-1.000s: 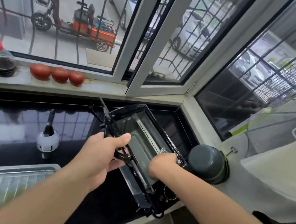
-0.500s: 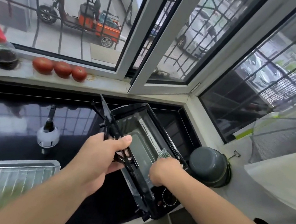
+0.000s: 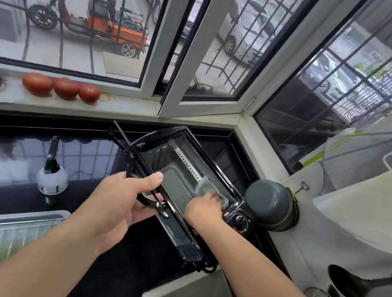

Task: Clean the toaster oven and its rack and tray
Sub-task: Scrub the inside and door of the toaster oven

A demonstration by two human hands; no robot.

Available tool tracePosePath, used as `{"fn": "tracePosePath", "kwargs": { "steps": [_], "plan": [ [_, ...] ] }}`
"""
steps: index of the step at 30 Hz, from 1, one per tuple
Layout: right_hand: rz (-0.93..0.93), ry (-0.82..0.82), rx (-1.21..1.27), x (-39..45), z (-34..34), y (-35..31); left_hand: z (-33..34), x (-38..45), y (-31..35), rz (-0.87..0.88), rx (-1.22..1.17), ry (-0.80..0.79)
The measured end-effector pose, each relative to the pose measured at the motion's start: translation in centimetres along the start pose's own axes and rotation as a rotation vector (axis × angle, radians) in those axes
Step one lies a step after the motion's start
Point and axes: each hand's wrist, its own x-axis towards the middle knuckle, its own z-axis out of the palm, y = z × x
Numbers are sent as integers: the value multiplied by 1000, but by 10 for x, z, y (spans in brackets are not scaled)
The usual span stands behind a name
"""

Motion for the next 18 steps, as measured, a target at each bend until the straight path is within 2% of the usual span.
{"fn": "tracePosePath", "kwargs": {
  "steps": [2, 4, 6, 12, 14, 16, 18],
  "plan": [
    [-114, 214, 80, 9, 7, 2, -1, -1, 1, -8, -4, -9],
    [-183, 351, 101, 18, 9, 3, -2, -2, 1, -15, -11, -9],
    [-160, 322, 85, 20, 10, 1, -2, -1, 0, -20, -20, 3],
    [60, -28, 273, 8, 2, -3, 0, 0, 2, -16, -25, 9],
    [123, -90, 549, 17, -12, -4, 1, 0, 2, -9, -27, 12],
    [122, -147, 987, 22, -20, -12, 3, 2, 2, -7, -32, 16],
    [219, -144, 1500, 16, -22, -14, 5, 2, 2, -5, -23, 19]
  ]
}}
